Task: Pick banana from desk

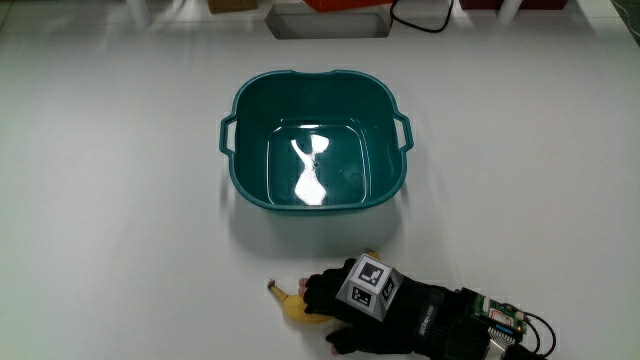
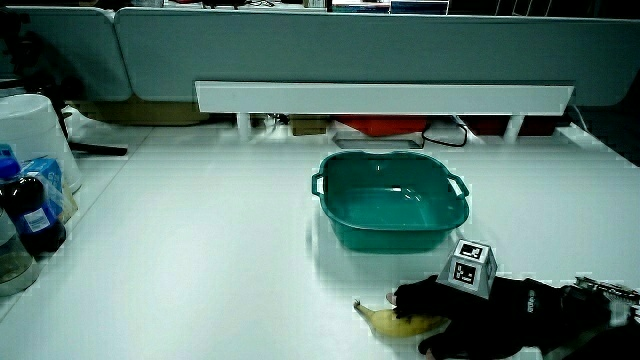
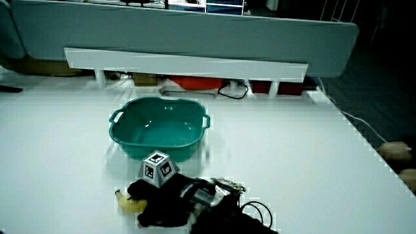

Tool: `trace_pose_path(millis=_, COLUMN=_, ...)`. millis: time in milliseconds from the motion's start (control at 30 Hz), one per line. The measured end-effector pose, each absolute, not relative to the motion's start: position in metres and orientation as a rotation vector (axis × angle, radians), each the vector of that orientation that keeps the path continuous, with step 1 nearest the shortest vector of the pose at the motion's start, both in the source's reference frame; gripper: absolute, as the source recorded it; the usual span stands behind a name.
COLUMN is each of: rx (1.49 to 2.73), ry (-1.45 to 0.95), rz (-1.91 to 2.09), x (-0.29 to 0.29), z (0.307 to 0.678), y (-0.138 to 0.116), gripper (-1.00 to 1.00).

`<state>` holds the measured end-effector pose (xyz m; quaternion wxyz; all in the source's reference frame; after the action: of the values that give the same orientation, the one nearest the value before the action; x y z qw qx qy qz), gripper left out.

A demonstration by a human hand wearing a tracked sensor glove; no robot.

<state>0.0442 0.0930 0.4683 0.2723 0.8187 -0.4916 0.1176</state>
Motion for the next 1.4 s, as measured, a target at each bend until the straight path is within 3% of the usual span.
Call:
trace_pose_path(millis=33, rx=2.157, ry=-1.296, rz=0.312, x=0.042, z=0.459, y=0.091, gripper=0.52)
trace_pose_path(millis=567, rx=2.265, ry=-1.331, rz=0.312, x=0.042, z=0.456, y=0.095, gripper=1.0)
trace_pose_path(millis=1200, rx=2.287, ry=-1.328, rz=0.374, x=0.046, z=0.446, y=0.093, gripper=1.0)
trace_pose_path(millis=1400, rx=2.304, ry=-1.374, rz=0.386, x=0.051, z=0.421, y=0.082, gripper=1.0)
